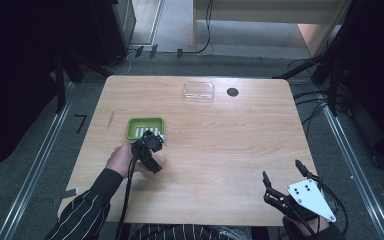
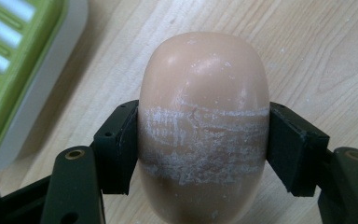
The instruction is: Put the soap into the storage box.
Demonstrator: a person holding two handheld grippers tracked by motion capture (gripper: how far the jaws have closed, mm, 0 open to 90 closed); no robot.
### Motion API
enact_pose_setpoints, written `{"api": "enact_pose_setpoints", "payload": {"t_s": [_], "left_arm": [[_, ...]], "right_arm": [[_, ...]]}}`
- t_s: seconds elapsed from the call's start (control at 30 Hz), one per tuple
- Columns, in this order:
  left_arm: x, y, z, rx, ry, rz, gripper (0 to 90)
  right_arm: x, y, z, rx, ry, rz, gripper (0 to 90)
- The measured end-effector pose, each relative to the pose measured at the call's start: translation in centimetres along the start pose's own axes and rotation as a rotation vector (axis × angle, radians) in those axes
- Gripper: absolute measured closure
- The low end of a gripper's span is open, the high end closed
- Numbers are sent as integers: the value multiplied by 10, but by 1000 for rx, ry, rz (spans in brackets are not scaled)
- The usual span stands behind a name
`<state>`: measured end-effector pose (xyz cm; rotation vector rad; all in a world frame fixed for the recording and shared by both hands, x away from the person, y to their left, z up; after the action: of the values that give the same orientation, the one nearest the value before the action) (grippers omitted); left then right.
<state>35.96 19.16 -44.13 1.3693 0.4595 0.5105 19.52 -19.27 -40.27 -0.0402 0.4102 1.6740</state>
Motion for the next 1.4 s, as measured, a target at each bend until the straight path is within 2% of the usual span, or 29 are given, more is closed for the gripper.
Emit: {"api": "enact_pose_setpoints", "payload": {"t_s": [0.17, 0.37, 0.73, 1.23, 1.37, 1.4], "left_arm": [[6, 9, -1, -25, 14, 8, 332], [11, 11, -2, -16, 20, 17, 332], [24, 21, 0, -35, 31, 14, 332], [42, 31, 5, -40, -15, 31, 332], [46, 34, 7, -47, -51, 44, 332], [47, 34, 8, -30, -73, 47, 332]], "right_arm": [[0, 0, 0, 1, 0, 1, 135], [0, 0, 0, 0, 1, -1, 135], [0, 0, 0, 0, 4, 1, 134], [0, -1, 0, 2, 3, 1, 134], [0, -1, 0, 2, 3, 0, 134], [0, -1, 0, 2, 3, 0, 135]]}}
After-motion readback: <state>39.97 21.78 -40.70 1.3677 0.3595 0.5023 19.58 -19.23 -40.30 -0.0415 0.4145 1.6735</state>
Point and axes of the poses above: each handheld gripper's, and its own axes: y roughly backward along the jaws, z roughly out of its top, x roughly to its left, the point moved 1 cm from there along -y, roughly forward along the jaws, and after that the axes turned 5 degrees about -z, right-handed, at the moved point
